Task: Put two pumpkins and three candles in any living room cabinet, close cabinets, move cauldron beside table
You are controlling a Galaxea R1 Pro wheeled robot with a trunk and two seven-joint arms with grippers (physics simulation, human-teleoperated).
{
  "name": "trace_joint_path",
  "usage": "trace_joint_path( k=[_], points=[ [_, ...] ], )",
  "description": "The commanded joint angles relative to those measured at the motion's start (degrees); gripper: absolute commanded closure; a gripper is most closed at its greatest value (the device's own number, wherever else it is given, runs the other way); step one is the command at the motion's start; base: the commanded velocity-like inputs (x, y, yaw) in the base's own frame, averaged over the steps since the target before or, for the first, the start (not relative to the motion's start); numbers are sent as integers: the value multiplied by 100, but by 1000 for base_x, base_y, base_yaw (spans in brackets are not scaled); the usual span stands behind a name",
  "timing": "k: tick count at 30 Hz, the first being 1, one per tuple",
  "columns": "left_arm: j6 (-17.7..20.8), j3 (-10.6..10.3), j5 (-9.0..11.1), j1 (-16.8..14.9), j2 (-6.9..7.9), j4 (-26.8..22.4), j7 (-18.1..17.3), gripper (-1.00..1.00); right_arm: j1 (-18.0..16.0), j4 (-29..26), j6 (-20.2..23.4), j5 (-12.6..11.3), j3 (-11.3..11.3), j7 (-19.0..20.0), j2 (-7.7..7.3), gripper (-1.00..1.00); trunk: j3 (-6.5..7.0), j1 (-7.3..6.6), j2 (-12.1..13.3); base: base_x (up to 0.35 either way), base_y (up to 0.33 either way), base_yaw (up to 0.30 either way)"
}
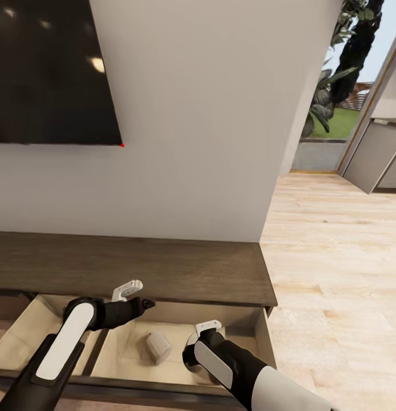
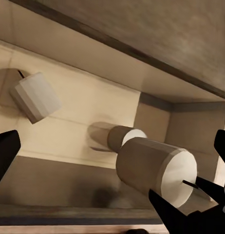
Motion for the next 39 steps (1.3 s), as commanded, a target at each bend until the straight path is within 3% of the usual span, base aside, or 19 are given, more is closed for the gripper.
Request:
trace_joint_path(
  k=[1, 24, 28, 39],
  points=[
    [2, -68, 58, -4, 7, -6, 60, -100, -8, -10, -6, -50, 26, -51, -2, 100, -23, 22, -44, 0, 0, 0],
    [-6, -136, 62, -4, 5, -6, 60, -100, -9, -4, -170, -50, 26, -55, -3, 100, -436, 527, -967, 0, 0, 0],
    [-6, -134, 62, -4, 10, -6, 60, -100, -8, -4, -170, -50, 26, -54, -2, 100, -436, 527, -967, 0, 0, 0],
    [-6, -131, 62, -4, 12, -7, 60, -100, -11, -4, -174, -54, 26, -59, -3, 100, -598, 725, -1328, 0, 0, 0]
  ],
)
